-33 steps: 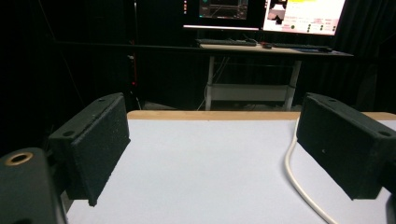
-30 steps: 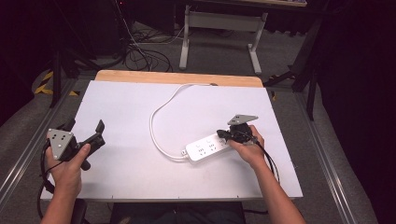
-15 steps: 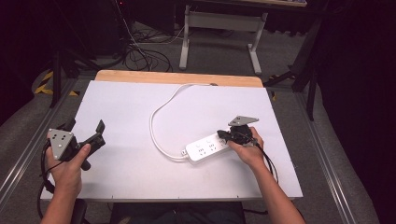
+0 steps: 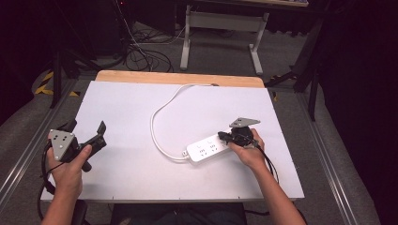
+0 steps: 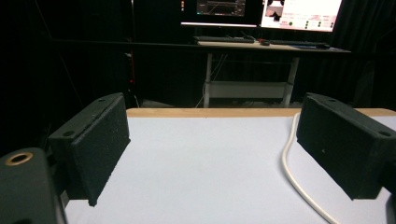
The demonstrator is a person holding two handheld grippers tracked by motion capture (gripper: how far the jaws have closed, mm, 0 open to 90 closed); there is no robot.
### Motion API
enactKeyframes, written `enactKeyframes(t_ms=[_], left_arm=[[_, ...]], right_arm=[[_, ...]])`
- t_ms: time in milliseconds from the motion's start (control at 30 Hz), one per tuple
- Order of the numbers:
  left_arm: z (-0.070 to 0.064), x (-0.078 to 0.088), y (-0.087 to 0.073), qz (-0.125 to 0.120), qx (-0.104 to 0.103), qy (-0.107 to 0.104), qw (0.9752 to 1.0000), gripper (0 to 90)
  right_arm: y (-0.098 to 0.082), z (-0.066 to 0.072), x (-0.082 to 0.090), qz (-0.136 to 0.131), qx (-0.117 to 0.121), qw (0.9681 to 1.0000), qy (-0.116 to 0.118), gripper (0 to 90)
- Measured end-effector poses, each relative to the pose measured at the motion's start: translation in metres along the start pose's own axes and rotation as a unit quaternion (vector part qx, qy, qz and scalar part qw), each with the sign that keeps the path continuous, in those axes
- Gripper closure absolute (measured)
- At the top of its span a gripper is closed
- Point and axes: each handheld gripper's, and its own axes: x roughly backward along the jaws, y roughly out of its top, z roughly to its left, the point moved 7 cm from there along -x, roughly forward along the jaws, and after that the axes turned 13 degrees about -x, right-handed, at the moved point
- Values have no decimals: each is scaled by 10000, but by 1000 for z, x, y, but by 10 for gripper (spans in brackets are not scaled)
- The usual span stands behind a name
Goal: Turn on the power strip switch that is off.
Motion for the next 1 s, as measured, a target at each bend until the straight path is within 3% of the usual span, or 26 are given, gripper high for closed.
enactKeyframes(t_ms=[433,633,1000], left_arm=[[-1,-1,0,17,42,-30,10000,99],[-1,-1,0,4,36,-52,10000,99],[-1,2,0,8,50,-65,10000,99]], right_arm=[[1,1,0,33,16,10000,-88,900],[1,4,0,39,130,9995,-274,900],[0,4,1,40,86,9995,-286,900]])
